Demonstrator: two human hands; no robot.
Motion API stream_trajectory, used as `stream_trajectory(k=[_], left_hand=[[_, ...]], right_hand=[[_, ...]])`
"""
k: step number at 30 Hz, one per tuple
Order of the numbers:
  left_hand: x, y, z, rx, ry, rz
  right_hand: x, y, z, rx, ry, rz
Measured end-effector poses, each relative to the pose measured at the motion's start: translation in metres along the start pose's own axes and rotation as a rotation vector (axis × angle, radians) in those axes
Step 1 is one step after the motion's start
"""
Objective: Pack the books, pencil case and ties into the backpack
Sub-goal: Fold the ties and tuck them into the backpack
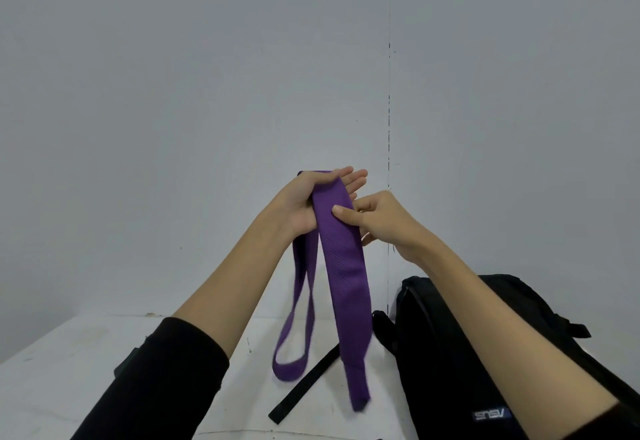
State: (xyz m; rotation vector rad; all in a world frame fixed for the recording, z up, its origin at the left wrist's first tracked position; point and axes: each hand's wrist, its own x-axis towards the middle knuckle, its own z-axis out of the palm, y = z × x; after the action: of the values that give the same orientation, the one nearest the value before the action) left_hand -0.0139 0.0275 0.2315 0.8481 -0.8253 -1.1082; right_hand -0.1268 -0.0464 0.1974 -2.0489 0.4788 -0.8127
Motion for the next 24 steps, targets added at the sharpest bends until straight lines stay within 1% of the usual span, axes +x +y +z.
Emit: stream_trajectory(k=[3, 6, 14, 18, 24], left_hand=[[-0.001, 0.002, -0.003, 0.018, -0.001, -0.010], [0.000, 0.006, -0.009, 0.044, 0.022, -0.001], [0.001, 0.011, -0.012, 0.080, 0.079, 0.013], [0.001, 0.009, -0.013, 0.089, 0.101, -0.009], [0.003, 0.006, -0.013, 0.093, 0.092, -0.007]], right_hand=[[0.002, 0.004, 0.006, -0.106, 0.047, -0.030], [0.004, 0.013, 0.010, -0.181, 0.056, -0.026], [-0.006, 0.039, 0.020, -0.104, -0.073, 0.050], [-0.013, 0.052, 0.026, -0.045, -0.146, 0.097], [-0.020, 0.060, 0.030, 0.006, -0.151, 0.116]])
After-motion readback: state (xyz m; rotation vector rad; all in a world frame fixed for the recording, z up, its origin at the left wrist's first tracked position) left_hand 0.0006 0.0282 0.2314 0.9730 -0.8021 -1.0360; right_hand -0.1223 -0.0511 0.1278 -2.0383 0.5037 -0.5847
